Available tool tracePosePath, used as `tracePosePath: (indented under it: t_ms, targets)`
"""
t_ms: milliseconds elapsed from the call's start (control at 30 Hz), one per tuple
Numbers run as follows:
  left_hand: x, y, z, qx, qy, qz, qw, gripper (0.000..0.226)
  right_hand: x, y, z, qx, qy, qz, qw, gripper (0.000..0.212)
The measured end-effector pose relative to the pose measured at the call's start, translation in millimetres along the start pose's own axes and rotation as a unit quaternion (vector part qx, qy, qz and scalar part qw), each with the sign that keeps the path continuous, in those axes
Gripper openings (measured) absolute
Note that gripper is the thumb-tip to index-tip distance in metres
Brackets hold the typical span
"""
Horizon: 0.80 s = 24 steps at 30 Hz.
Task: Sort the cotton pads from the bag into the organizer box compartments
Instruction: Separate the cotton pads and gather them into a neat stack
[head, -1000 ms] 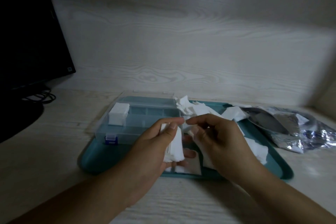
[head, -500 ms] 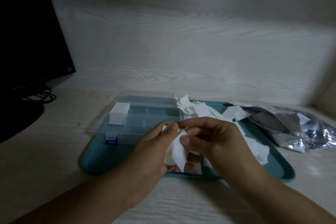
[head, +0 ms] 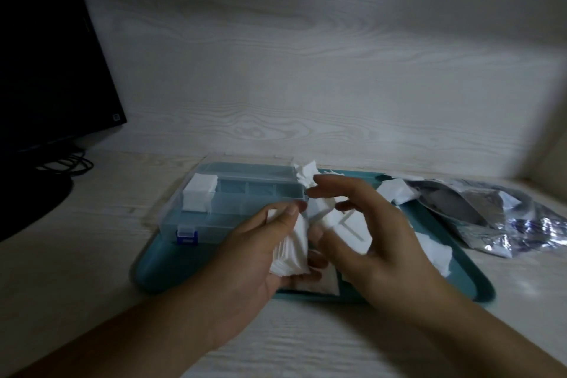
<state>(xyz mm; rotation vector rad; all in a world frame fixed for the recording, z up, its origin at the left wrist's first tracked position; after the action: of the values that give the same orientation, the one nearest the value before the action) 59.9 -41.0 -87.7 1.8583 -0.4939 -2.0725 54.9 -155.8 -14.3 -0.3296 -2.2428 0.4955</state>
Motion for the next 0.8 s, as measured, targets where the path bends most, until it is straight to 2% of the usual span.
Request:
tracePosePath:
  t_ms: [67, 133, 333, 467, 800]
  targets:
    - [-2, -4, -1, -0.016, 0.002, 0.009, 1.0, 0.044, 2, 13, 5, 0.078, -0.003, 0.018, 0.997, 0.076]
    - [-2, -3, -1, -0.017, 0.004, 0.0, 1.0, 0.046, 4, 24, 9, 0.114, -0.018, 0.036, 0.993, 0.091]
    - [-4, -1, 1, -0.014, 0.021, 0.003, 1.0, 0.047, 5, 22, 6, 0.087, -0.033, 0.013, 0.996, 0.094]
    - [-6, 0, 2, -0.006, 0.035, -0.008, 0.999, 0.043, 3, 24, 5, 0.097, -0.015, -0.001, 0.995, 0.098]
    - [-3, 2, 3, -0.007, 0.006, 0.023, 1.0, 0.04, -4, 27, 6, 0.1, 0.022, -0.017, 0.995, 0.099]
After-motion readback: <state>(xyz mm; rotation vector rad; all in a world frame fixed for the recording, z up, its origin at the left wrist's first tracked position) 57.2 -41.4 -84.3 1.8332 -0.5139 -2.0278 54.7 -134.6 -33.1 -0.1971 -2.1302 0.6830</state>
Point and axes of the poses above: each hand's wrist, its own z-axis away from the middle knuckle, its own y-axis out of the palm, x = y × z, the point moved 10 cm from there along -z, towards the middle knuckle, and after that the axes turned 8 degrees about -x, right-handed, at the moved point
